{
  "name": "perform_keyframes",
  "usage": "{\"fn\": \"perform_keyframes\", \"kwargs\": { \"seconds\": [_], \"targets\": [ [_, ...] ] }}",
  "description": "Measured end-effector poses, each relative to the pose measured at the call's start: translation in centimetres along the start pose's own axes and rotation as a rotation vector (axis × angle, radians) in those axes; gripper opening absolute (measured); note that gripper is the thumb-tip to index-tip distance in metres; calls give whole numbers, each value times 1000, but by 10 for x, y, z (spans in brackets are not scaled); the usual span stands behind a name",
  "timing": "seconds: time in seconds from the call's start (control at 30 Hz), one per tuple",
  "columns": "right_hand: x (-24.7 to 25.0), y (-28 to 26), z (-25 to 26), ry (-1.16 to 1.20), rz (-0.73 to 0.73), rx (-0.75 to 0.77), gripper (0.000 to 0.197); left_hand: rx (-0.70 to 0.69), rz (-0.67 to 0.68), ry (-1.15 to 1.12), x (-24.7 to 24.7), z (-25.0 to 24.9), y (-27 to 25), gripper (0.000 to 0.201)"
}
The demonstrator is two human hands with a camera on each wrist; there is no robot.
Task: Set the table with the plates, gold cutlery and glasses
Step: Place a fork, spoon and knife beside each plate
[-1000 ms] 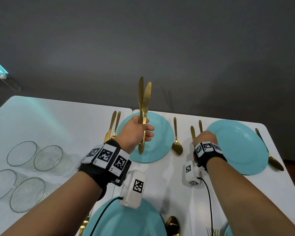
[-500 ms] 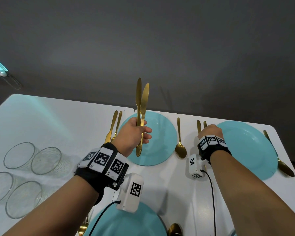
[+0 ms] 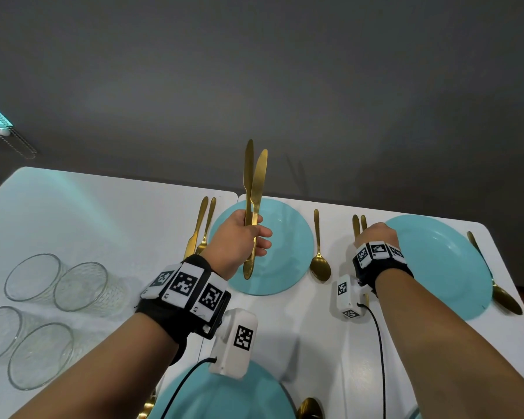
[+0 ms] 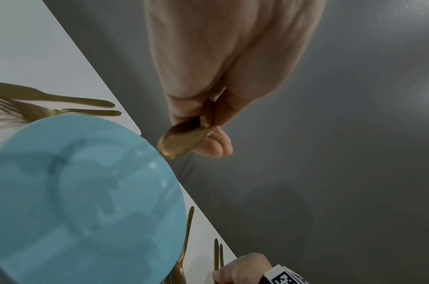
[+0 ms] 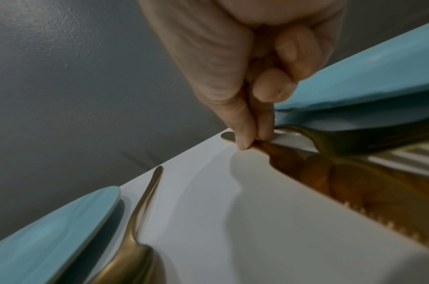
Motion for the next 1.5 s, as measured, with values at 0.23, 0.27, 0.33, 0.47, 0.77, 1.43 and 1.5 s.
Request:
{"fn": "perform_keyframes", "kwargs": {
  "seconds": [0.23, 0.27, 0.33, 0.47, 0.77, 1.43, 1.5],
  "targets": [
    [-4, -2, -4, 46, 50, -8, 27, 2, 0, -1, -1, 4, -3, 17],
    [-4, -2, -3, 40, 51, 7, 29, 2, 0, 0, -1, 4, -4, 17],
    [-1, -4, -1, 27, 31, -1, 24, -1, -1, 3, -1, 5, -5, 17],
    [3, -7, 5, -12, 5, 8, 16, 0, -13, 3, 0, 6, -5, 17],
    [6, -11, 7, -16, 32, 4, 22, 9, -22, -3, 2, 8, -7, 17],
    [119, -209, 105, 358, 20, 408, 18, -37, 199, -162, -5, 25, -100, 17],
    [114, -249, 108, 397, 48, 411, 16, -61, 239, -164, -5, 32, -120, 16]
  ]
}}
Point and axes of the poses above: each hand's wrist, its own y-axis towards the middle knuckle, its own x-axis out of the back of the hand, z = x × y, the point moved 8 cm from there along y, towards the middle knuckle, and after that the axes turned 10 degrees about x, right-handed, at the moved point
